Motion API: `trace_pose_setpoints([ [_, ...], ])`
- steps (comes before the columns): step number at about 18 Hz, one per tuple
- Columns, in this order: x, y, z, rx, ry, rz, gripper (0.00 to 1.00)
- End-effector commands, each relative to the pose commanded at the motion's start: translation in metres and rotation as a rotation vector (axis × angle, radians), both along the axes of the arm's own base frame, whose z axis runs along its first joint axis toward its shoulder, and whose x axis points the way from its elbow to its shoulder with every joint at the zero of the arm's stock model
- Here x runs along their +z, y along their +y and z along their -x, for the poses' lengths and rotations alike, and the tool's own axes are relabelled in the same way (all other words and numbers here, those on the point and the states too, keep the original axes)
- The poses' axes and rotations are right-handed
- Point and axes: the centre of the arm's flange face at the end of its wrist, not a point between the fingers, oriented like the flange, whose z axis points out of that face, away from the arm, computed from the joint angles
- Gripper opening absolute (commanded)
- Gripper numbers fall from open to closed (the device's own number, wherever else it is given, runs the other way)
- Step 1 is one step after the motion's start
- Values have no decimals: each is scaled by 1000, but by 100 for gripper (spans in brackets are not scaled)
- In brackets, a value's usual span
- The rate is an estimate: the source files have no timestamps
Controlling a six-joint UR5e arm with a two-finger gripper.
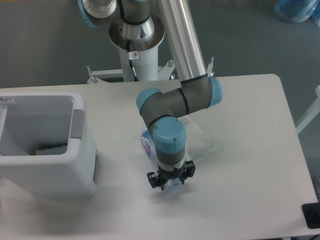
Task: Place the trash in the trash can
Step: 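Close the gripper around the bottle's body, then lift the bottle and carry it over the white trash bin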
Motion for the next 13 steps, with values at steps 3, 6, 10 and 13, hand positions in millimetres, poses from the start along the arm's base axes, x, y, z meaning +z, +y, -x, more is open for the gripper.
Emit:
trace_pose_setpoints([
  [3, 9, 1, 1, -1, 8, -14, 66],
  [6, 17, 2, 1, -1, 17, -25, 66],
  [10, 43, 3, 2, -1, 47, -55, 66],
  [13, 82, 9, 8, -2, 98, -104, 66],
])
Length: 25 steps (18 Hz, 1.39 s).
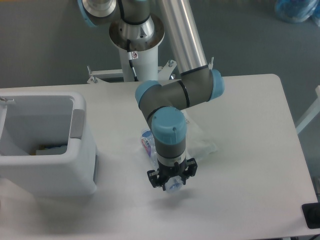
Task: Place the trash in the trash can
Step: 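Lift the bottle and carry it over the white trash bin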
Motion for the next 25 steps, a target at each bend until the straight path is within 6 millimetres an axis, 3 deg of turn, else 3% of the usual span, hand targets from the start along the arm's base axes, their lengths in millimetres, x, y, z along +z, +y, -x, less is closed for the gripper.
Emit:
trace_pose_setpoints([
  [5, 96, 17, 14, -12, 136, -126, 66],
  [10, 171, 26, 15, -34, 252, -323, 67],
  [18, 262, 20, -18, -140, 272, -549, 67],
  [25, 323, 16, -77, -215, 315, -630, 67],
])
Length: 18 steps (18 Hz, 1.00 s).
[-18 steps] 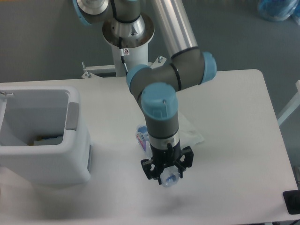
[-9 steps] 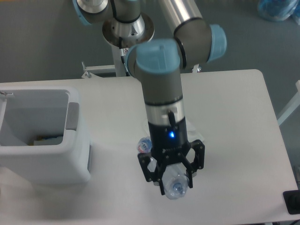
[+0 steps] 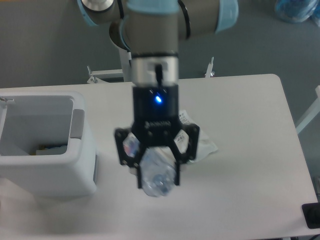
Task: Place the trash in the trash can
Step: 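Lift the bottle and carry it over the white trash bin, then lower the bottle into the bin and open the gripper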
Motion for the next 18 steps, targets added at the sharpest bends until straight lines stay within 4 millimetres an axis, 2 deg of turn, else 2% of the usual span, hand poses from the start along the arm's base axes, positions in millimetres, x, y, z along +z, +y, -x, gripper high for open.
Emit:
trace_pose_setpoints([
  [4, 34, -10, -30, -65, 14, -64, 67],
  [8, 45, -1, -74, -132, 21, -79, 67],
  [14, 32, 17, -125, -217, 4, -60, 67],
  [17, 8, 24, -151, -262, -20, -20, 67],
  [18, 8, 23, -156, -264, -25, -20, 67],
])
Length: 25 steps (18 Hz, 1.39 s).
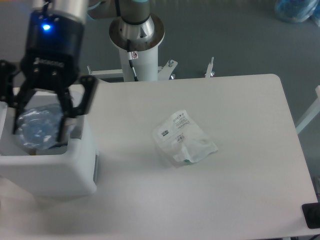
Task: Place the trash in the trash can
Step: 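Lower the bottle into the bin and open the gripper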
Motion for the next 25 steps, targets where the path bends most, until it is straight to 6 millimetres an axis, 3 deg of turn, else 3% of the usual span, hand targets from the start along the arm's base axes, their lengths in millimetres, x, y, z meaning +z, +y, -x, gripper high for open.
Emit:
trace_pose_setpoints([
  [4, -23, 3, -13, -25, -17, 39, 67],
  [12, -48, 15, -31, -66, -37, 76, 67],
  [15, -68, 15, -45, -81, -53, 111, 69],
  [17, -68, 11, -48, -83, -55, 114, 70],
  [19, -71, 9, -49, -81, -60, 119, 83],
  [20, -69, 8, -49, -76, -64, 115, 85],
  [22, -59, 0, -52, -74, -59, 102, 99],
  [25, -45, -8, -50, -66, -47, 81, 100],
])
